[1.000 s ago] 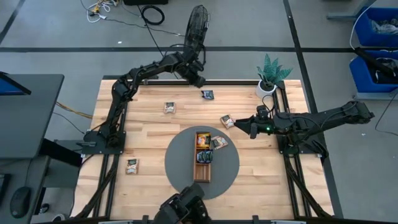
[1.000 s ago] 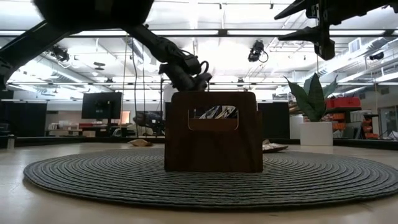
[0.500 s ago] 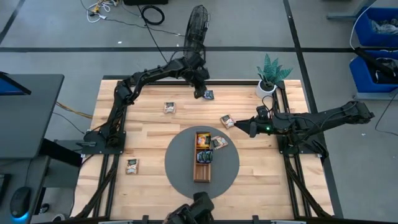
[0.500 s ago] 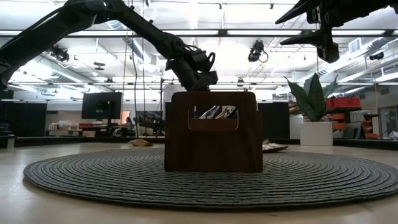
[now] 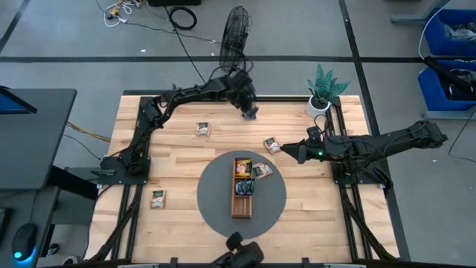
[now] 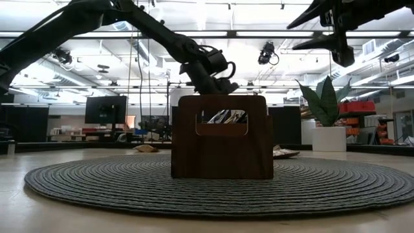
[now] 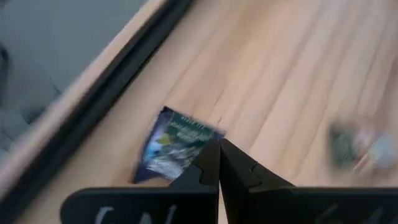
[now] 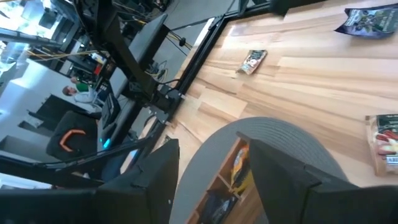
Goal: Pick & Place Tea
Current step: Put the purple tea bag into the middle section of the wooden organizer
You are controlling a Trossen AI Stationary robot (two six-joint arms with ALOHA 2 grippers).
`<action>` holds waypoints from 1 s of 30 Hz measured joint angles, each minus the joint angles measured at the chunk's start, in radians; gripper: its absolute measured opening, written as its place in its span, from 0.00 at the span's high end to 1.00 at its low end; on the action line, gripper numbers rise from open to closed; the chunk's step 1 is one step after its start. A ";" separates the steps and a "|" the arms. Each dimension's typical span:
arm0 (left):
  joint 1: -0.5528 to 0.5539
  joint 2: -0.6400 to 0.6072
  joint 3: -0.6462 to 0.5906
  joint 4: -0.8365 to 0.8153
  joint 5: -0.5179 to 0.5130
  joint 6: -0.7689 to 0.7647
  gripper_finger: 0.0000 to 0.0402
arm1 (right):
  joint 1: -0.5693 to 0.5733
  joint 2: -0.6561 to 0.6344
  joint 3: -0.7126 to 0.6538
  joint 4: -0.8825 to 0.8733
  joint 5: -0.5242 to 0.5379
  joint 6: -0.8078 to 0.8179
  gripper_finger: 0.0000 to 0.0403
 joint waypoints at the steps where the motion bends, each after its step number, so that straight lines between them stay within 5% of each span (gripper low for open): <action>1: -0.001 0.000 0.000 0.012 -0.002 -0.102 1.00 | 0.000 0.000 0.000 -0.004 0.000 0.000 0.50; 6: -0.015 0.025 -0.002 0.131 0.009 -0.370 1.00 | 0.000 0.000 0.000 -0.039 0.000 -0.019 0.50; 16: -0.011 0.031 0.013 0.091 -0.011 -0.630 1.00 | 0.000 0.000 0.000 -0.037 -0.019 -0.010 0.50; 20: -0.003 0.026 0.017 0.052 0.067 -0.538 1.00 | -0.004 -0.003 0.000 -0.043 -0.014 -0.026 0.50; 30: -0.001 -0.158 0.031 0.014 -0.051 -0.290 1.00 | -0.082 -0.002 0.000 -0.050 -0.023 -0.089 0.50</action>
